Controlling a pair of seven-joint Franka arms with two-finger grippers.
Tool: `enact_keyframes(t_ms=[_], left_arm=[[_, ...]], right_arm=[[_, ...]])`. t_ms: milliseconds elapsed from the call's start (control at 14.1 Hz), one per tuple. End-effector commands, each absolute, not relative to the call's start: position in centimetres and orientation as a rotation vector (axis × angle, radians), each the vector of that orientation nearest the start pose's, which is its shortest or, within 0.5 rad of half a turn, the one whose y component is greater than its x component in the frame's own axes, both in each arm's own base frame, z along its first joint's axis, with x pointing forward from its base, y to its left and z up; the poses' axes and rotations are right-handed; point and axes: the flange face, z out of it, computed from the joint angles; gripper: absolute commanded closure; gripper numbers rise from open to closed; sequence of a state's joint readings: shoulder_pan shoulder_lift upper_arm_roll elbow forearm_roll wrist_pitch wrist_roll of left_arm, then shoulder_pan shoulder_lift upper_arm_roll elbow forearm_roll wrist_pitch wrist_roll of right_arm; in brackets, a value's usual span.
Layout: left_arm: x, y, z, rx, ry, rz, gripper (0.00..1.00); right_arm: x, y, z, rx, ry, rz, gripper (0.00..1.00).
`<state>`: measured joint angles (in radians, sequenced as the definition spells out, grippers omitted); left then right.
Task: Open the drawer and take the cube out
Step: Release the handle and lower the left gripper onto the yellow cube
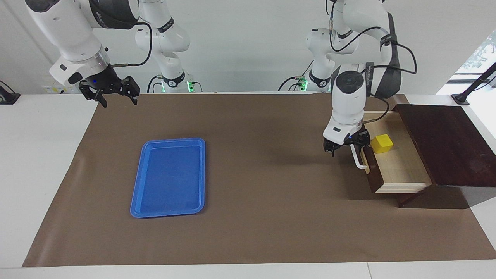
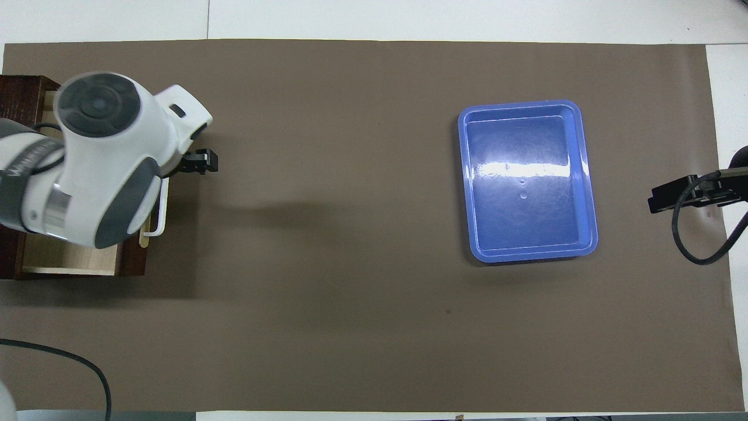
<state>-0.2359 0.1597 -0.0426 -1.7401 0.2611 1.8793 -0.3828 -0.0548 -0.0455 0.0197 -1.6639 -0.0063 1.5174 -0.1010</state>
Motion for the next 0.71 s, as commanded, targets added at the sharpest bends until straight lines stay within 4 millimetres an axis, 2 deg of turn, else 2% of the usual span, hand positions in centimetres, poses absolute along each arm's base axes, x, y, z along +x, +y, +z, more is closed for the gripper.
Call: enact_keyframes(t_ms=[0,71,142,284,355,427,640], left_arm=[[60.9,-7.4,52.7,-2.980,-0.393,-0.027,0.00],[60.4,-4.2,53.7,-2.996,-0.548,-0.015,0.00],[59.8,-2.8,53.4,-2.977,-0.685,0.020,0.00],[59.0,0.9,52.5,-2.784,-1.239,0.022,0.00],[58.6,2.0,52.4,-2.672,-1.492,-0.006,0.00],[58.4,2.8,51.5,-2.596,-1.649,-0.042,0.00],[56.4,2.7,48.7,-2.368,-2.011,-0.112,0.00]], right_arm=[[52.9,-2.0,60.2,-3.156,-0.073,0.135,0.00],[52.9,-2.0,60.3,-3.156,-0.082,0.133,0.00],[52.9,-1.9,60.2,-3.155,-0.090,0.135,0.00],[52.9,-1.8,60.3,-3.156,-0.092,0.130,0.00],[52.9,-1.8,60.2,-3.156,-0.092,0.130,0.00],[53.0,-1.9,60.2,-3.156,-0.095,0.128,0.00],[52.9,-1.9,60.1,-3.155,-0.109,0.128,0.00]])
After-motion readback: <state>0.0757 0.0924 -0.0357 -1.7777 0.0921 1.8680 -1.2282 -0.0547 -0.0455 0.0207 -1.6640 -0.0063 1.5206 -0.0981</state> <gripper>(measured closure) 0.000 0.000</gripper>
